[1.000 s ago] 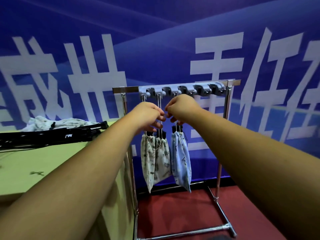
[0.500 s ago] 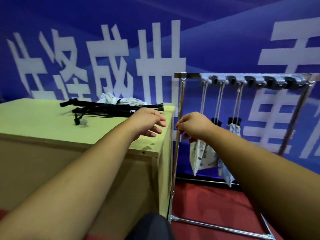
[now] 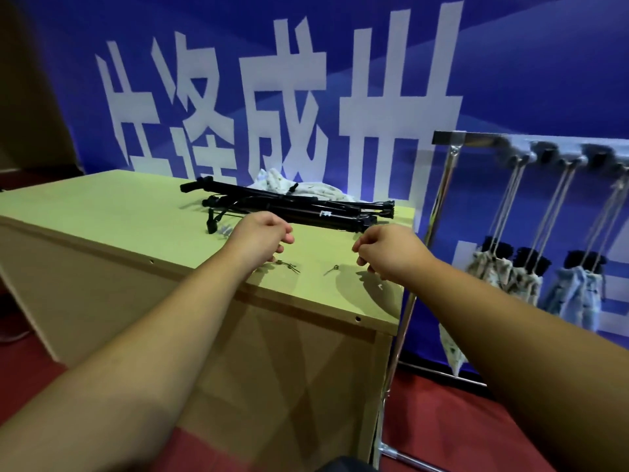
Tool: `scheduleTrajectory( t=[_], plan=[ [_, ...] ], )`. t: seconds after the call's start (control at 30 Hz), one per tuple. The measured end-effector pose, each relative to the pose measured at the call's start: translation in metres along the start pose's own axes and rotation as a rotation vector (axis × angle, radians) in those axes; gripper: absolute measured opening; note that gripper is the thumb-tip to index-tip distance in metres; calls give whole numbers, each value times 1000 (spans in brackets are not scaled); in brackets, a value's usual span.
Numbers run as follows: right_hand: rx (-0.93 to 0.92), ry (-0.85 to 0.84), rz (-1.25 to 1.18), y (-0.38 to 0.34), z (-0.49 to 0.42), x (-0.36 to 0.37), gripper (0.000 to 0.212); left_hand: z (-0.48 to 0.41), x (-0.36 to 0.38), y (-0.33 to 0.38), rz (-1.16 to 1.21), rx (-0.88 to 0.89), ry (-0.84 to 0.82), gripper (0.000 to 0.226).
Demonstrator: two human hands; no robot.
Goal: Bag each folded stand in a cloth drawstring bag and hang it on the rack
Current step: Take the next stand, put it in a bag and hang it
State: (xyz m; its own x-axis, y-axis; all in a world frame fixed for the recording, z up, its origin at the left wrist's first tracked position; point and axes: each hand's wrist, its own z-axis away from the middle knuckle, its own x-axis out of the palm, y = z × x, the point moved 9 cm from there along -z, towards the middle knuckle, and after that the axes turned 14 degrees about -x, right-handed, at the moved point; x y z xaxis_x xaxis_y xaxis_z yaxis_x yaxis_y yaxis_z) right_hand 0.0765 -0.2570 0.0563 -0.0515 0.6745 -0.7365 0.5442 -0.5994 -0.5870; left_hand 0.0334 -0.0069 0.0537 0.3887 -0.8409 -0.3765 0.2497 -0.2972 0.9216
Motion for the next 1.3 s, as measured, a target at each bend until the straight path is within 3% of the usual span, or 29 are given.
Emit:
scheduleTrajectory(
  t=[0.2, 0.43, 0.63, 0.77, 1.0, 1.1, 1.23, 1.3],
  plan=[
    [-45, 124, 112, 7, -60, 3, 27, -45, 49, 70, -245, 225, -64, 18],
    [-113, 222, 262, 39, -131, 12, 26, -132, 111, 107, -808, 377, 85, 33],
    [-145, 349, 321, 68, -158, 16, 16, -208, 160, 112, -978, 363, 46, 40],
    [-145, 301, 356, 86, -155, 34, 14, -245, 173, 100, -1047, 238, -18, 37],
    [-119, 344, 273, 92, -161, 32, 17, -267, 182, 84, -945, 58, -145, 36],
    [-116, 356, 217, 93, -159, 31, 20, -258, 180, 101, -905, 119, -59, 40],
    [-110, 356, 159, 94, -156, 28, 22, -252, 153, 131, -570, 165, 61, 59],
    [-114, 364, 134, 92, -154, 27, 20, -236, 135, 148, -367, 200, 83, 56]
  ],
)
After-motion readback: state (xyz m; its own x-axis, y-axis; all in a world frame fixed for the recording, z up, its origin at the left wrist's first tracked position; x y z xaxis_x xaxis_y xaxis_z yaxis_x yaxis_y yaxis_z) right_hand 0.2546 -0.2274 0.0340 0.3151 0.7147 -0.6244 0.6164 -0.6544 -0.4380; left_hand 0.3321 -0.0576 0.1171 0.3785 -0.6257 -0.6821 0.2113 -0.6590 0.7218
